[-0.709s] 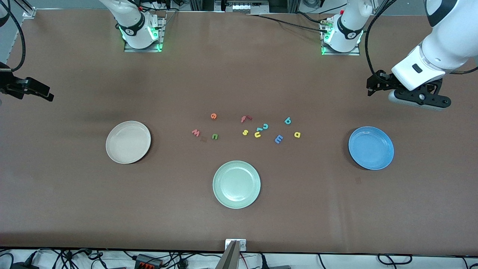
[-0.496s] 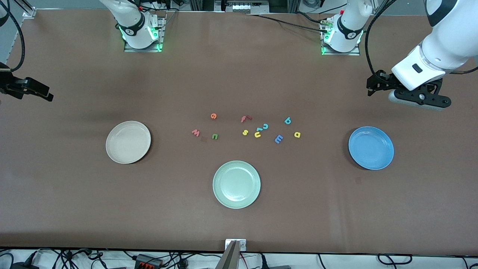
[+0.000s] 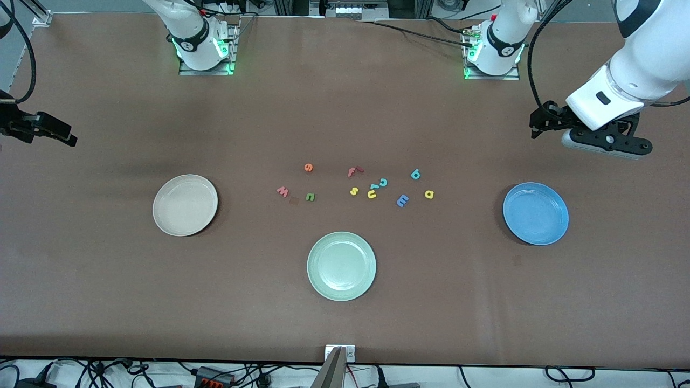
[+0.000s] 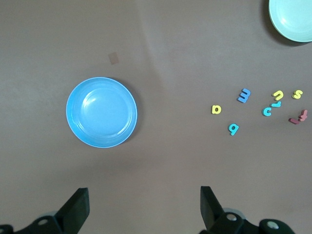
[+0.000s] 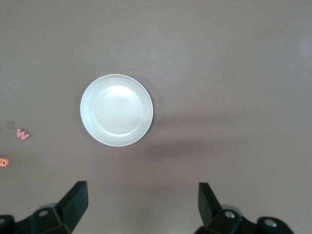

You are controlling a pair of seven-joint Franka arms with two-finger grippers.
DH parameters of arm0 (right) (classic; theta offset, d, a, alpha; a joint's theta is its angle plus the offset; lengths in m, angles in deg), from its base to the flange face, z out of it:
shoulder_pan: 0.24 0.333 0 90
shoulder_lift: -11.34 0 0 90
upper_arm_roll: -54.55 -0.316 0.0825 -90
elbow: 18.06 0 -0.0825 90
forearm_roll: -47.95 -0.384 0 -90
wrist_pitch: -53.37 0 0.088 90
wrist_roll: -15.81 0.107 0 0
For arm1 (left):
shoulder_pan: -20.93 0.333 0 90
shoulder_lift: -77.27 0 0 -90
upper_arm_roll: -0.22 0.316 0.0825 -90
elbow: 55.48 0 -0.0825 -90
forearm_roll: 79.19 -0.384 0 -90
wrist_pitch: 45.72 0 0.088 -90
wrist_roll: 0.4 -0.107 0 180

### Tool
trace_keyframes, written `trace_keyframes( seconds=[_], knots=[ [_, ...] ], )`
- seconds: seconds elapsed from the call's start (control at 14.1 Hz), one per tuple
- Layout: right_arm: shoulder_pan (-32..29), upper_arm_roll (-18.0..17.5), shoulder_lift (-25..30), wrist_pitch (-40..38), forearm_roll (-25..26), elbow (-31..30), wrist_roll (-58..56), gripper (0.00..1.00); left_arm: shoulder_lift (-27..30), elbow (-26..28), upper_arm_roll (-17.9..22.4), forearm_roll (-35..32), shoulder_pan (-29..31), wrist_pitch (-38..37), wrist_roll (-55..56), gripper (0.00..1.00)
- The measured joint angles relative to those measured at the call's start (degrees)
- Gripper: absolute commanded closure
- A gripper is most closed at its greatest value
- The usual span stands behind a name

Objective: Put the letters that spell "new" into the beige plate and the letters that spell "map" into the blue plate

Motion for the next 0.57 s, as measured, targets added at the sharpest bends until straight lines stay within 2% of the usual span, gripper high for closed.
trace_keyframes(
  seconds=[0.57],
  knots=[
    [0.1,-0.1,-0.6,0.0,-0.1,0.0,0.0,0.00,0.0,0.0,0.0,0.0,0.0,0.0,0.0,0.00]
  ],
)
